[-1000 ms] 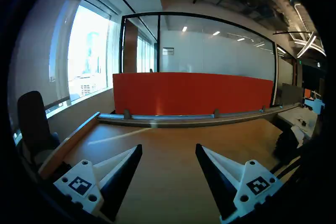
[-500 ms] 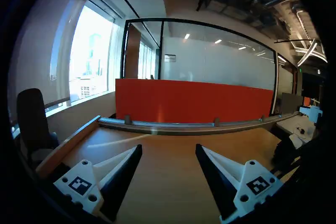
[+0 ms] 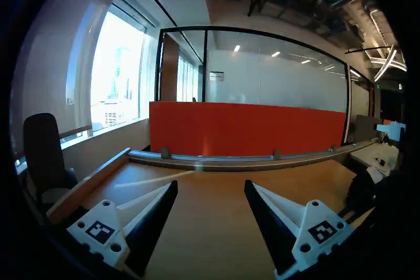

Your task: Fold towel

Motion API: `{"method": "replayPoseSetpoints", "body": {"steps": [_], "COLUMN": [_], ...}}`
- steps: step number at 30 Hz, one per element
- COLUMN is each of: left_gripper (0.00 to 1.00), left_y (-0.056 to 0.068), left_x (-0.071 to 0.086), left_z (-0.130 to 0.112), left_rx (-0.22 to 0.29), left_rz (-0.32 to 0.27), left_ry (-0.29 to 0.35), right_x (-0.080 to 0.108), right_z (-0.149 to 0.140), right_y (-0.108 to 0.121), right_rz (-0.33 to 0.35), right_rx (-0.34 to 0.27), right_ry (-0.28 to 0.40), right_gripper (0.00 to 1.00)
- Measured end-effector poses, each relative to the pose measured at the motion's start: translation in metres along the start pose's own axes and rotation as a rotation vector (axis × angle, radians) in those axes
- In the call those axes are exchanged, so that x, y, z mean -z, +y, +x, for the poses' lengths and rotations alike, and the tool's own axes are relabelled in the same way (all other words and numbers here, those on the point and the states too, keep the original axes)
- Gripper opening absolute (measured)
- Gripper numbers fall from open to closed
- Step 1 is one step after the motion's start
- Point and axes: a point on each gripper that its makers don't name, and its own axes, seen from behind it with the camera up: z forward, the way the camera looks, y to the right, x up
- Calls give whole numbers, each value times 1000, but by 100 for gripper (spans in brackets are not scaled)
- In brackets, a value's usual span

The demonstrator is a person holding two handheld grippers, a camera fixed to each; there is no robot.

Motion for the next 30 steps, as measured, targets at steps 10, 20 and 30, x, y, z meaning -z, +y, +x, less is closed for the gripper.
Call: {"method": "replayPoseSetpoints", "body": {"steps": [10,20,30], "left_gripper": [94,94,94], "left_y": [-6,-8,-25], "left_x": [-7,-10,-14], "left_z": [-31,-76,-110], "left_rx": [-57,-33,-37], "left_rz": [20,16,7], "left_ry": [42,78,115], "right_x": [0,-5,-14], "right_z": [-13,-38,-71], "right_y": [-8,-21,-39], "right_rz": [18,27,36], "right_rx": [7,45,65], "right_ry": [-11,-7,-19], "right_gripper": [99,99,99]}}
